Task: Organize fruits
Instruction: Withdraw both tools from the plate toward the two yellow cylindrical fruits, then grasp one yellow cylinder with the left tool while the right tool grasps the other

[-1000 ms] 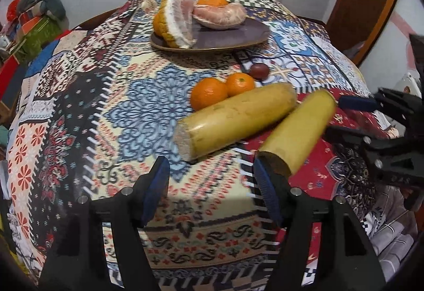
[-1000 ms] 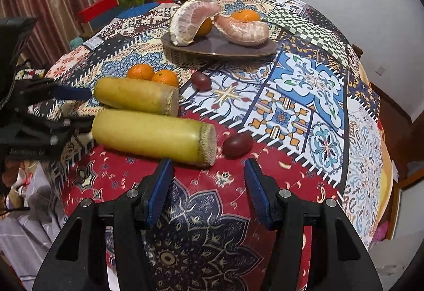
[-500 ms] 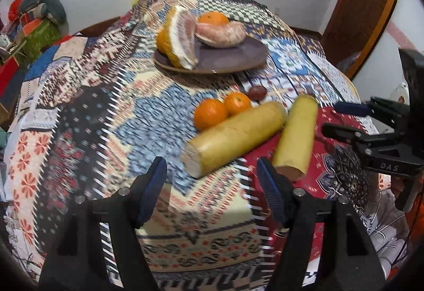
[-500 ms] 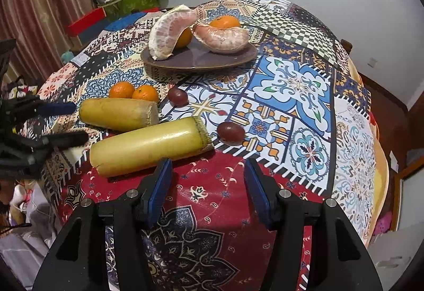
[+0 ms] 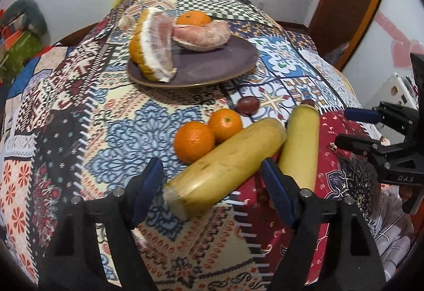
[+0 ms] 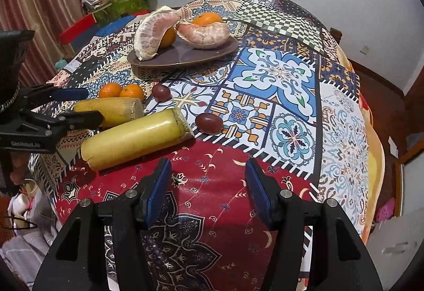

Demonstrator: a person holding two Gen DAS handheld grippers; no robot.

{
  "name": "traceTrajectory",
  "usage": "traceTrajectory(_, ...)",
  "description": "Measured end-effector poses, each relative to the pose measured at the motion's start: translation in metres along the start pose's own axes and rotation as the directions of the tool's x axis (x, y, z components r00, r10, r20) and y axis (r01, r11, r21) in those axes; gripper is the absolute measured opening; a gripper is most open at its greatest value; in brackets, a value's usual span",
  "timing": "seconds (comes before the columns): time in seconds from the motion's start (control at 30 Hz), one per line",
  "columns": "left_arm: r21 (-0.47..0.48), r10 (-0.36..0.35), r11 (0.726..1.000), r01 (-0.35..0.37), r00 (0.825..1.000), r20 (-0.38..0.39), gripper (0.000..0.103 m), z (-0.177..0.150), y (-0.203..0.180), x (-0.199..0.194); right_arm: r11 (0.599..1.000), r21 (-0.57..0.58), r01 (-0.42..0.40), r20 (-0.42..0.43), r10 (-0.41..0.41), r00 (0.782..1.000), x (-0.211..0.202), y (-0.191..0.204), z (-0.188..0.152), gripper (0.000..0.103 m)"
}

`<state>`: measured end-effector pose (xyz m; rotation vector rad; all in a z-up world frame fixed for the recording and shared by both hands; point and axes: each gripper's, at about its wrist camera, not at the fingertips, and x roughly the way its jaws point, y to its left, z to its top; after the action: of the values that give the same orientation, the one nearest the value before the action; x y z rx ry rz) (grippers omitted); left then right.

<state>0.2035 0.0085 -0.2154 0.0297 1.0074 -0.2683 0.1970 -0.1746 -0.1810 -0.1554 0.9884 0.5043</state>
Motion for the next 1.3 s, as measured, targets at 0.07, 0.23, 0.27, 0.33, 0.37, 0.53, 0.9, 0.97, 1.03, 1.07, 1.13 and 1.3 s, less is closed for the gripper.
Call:
traceTrajectory(0.07,0.011,0.02,1.0,-0.021,1.0,0.011,0.072,-0.002,-0.004,0.001,1.0,-0.002,0.003,0.003,-0.003,1.0,-0.001,0.0,0.0,0.054)
traceTrajectory(0.23,0.029,0.068,0.997,-0.068,0.998,0.01,0.057,-0.01,-0.01,-0.005,1.0,0.002,-0.004,0.015,0.004,1.0,-0.005,0.001,0.001,0.054)
traceTrajectory(0.27,0.034,0.079,0.996,-0.08,0.997,0.009,0.053,-0.011,-0.01,-0.008,1.0,0.003,-0.008,0.017,0.008,1.0,-0.005,0.002,0.001,0.054)
traceTrajectory(0.33,0.039,0.099,0.994,-0.1,0.995,0.008,0.047,-0.016,-0.011,-0.012,1.0,0.004,-0.016,0.02,0.016,1.0,-0.006,0.005,0.001,0.054)
traceTrajectory(0.37,0.039,0.107,0.993,-0.107,0.994,0.01,0.045,-0.018,-0.012,-0.015,1.0,0.002,-0.019,0.022,0.019,1.0,-0.007,0.007,0.001,0.054)
traceTrajectory(0.53,-0.004,0.132,0.991,-0.132,0.991,0.023,0.038,-0.035,-0.007,-0.032,0.999,-0.01,-0.051,0.028,0.052,0.998,-0.007,0.021,0.006,0.06)
traceTrajectory(0.9,-0.113,0.179,0.978,-0.174,0.983,0.03,0.036,-0.067,0.018,-0.06,0.99,0.011,-0.144,-0.014,0.144,0.989,0.018,0.061,0.022,0.078)
traceTrajectory(0.97,-0.106,0.167,0.981,-0.163,0.986,0.027,0.035,-0.068,0.019,-0.06,0.989,0.044,-0.144,-0.015,0.144,0.989,0.023,0.062,0.022,0.085)
traceTrajectory(1.03,-0.104,0.161,0.982,-0.158,0.986,0.027,0.035,-0.068,0.019,-0.06,0.986,0.077,-0.15,-0.016,0.151,0.988,0.027,0.062,0.023,0.087)
traceTrajectory(1.07,-0.103,0.152,0.983,-0.149,0.988,0.022,0.036,-0.067,0.02,-0.059,0.984,0.091,-0.154,-0.015,0.155,0.988,0.029,0.061,0.024,0.088)
traceTrajectory(1.13,-0.112,0.135,0.985,-0.132,0.991,0.019,0.036,-0.065,0.022,-0.057,0.978,0.119,-0.169,-0.02,0.173,0.985,0.033,0.061,0.025,0.088)
traceTrajectory(1.3,-0.107,0.125,0.987,-0.123,0.992,0.011,0.036,-0.057,0.023,-0.051,0.971,0.147,-0.189,-0.036,0.197,0.98,0.044,0.064,0.032,0.088)
